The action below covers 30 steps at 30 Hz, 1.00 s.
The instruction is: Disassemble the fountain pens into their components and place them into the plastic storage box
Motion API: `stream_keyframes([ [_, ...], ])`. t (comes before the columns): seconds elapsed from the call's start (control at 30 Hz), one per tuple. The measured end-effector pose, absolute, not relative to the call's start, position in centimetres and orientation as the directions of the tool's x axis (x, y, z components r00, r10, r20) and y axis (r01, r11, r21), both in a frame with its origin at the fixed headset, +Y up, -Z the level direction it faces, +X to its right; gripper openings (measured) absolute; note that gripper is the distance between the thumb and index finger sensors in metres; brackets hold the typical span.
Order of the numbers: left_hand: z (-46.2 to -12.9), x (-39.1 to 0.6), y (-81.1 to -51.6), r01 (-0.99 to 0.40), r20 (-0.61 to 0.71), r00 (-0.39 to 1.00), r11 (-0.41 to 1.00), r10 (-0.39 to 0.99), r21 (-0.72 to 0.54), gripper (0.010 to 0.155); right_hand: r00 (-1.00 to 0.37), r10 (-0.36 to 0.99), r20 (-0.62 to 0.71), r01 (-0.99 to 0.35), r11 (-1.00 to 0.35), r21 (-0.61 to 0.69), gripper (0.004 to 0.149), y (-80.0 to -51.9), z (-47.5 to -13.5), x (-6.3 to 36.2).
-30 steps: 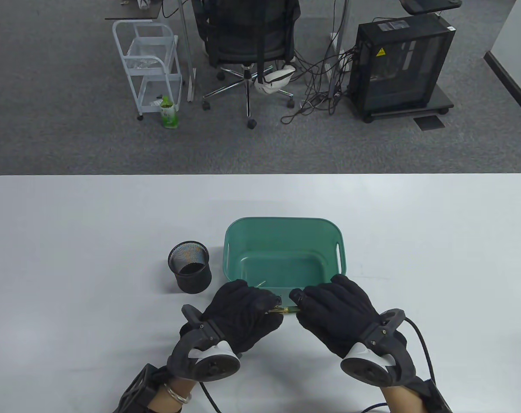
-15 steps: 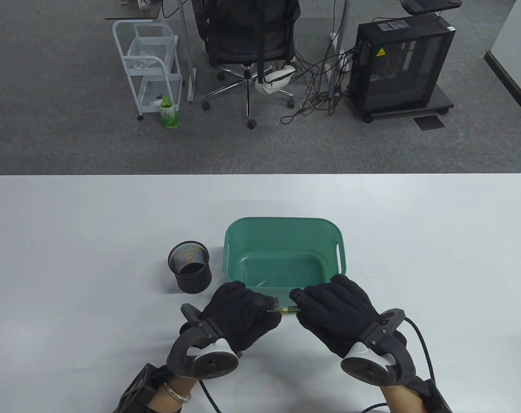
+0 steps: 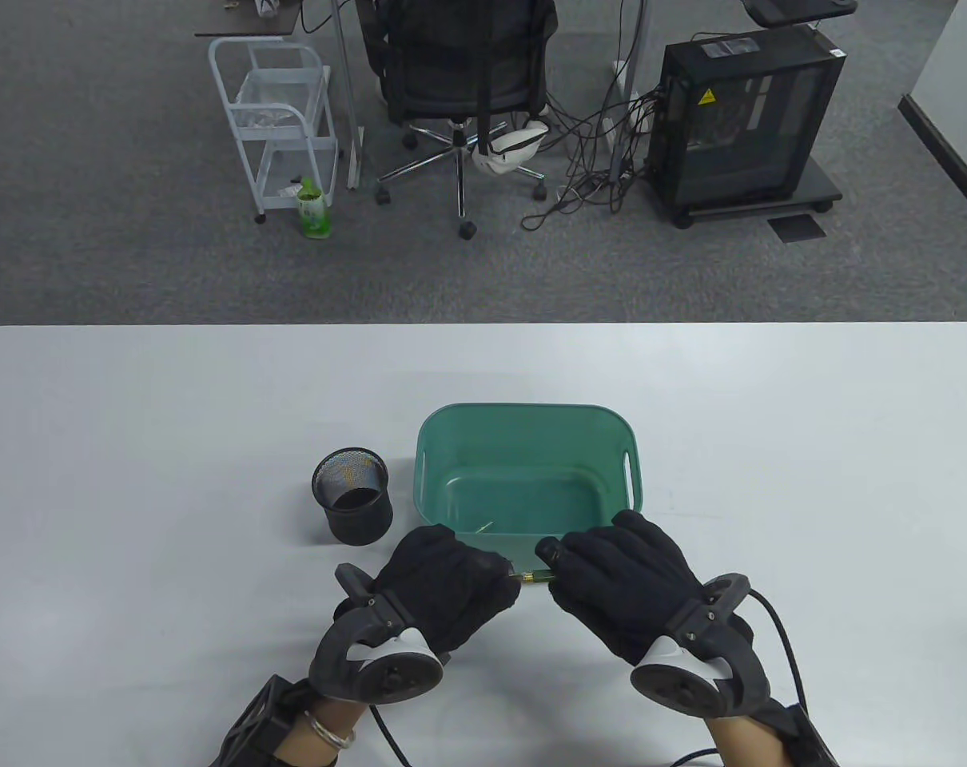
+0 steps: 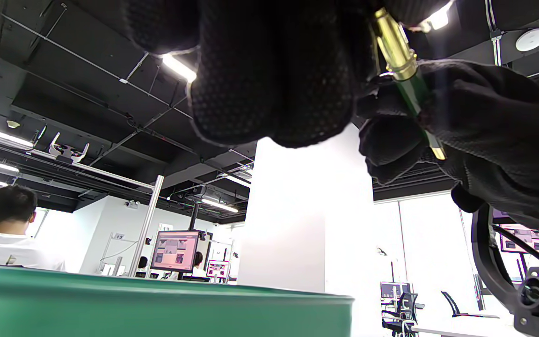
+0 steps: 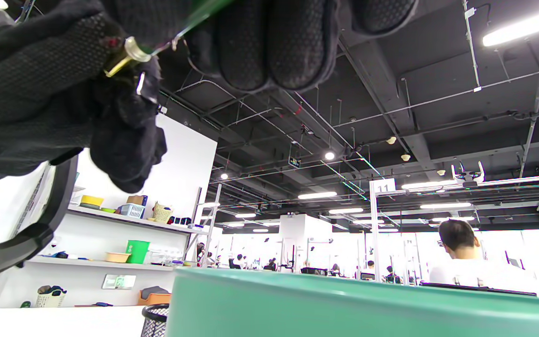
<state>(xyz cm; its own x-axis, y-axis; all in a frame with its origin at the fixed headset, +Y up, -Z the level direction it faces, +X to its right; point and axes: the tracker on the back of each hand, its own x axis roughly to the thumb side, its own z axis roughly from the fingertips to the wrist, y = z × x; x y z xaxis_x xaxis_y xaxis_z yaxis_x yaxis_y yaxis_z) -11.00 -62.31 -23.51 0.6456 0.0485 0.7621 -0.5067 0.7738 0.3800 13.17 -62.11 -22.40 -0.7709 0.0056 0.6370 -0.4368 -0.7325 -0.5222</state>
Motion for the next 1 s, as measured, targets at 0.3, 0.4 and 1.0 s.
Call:
stream_keyframes([
  [0.3, -23.58, -11.15, -62.37, -0.502, 0.766, 0.64, 0.787, 0.058, 0.359, 0.065, -0.775, 0.004, 0.632, -0.434, -0.731, -0.526, 0.044, -62.07, -22.41, 13.24],
  [0.4, -23.49, -11.25, -62.27, -0.506, 0.766, 0.64, 0.783, 0.058, 0.363, 0.068, -0.777, 0.004, 0.63, -0.433, -0.73, -0.529, 0.044, -62.04, -22.44, 13.31],
  [1.0, -23.17, -10.97, -62.21, -0.487, 0.762, 0.647, 0.783, 0.027, 0.386, 0.045, -0.784, 0.0, 0.621, -0.429, -0.722, -0.542, 0.044, -61.94, -22.42, 13.6],
])
